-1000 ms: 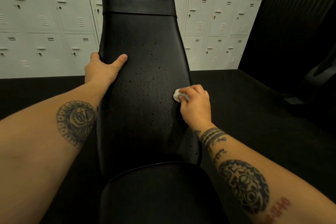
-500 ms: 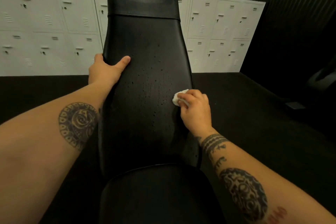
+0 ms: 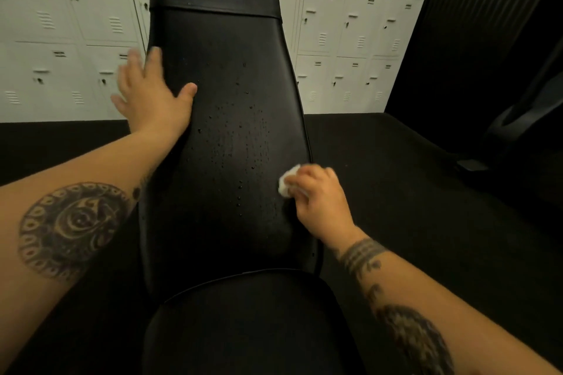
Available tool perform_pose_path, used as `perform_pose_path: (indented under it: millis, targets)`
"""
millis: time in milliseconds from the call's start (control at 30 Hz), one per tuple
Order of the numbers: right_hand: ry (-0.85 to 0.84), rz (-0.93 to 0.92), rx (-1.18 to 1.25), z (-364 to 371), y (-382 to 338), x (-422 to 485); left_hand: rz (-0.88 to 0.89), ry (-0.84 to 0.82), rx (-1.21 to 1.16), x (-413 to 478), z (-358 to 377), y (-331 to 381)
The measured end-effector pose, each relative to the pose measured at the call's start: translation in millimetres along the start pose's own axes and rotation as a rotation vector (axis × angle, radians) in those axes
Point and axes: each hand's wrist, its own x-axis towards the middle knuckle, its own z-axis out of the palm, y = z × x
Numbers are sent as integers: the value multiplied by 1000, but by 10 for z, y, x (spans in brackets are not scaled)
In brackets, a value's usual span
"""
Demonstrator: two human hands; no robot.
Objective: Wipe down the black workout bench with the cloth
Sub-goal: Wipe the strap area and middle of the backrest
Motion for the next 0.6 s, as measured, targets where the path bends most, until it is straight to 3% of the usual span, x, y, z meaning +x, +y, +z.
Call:
perform_pose_path:
  millis: [133,233,333,400,500,600]
  targets:
    - [-65,18,18,-29,184,-360,378,-46,-52,-218,109,336]
    - [-235,36,23,-147,246,-541,563,-169,-154,-468,231,506]
    - [-426,201,148,-352,287,-457,679,-250,-275,-768,287,577]
    - [-244,298,341,-460,187,-210,608,-421,-415,-909,296,610]
    - [159,450,646,-534,-200,262,336,-789,-616,-1054,262,725]
    - [228,652,980,-561,-608,641,43,-924,-919,-1071,134,836]
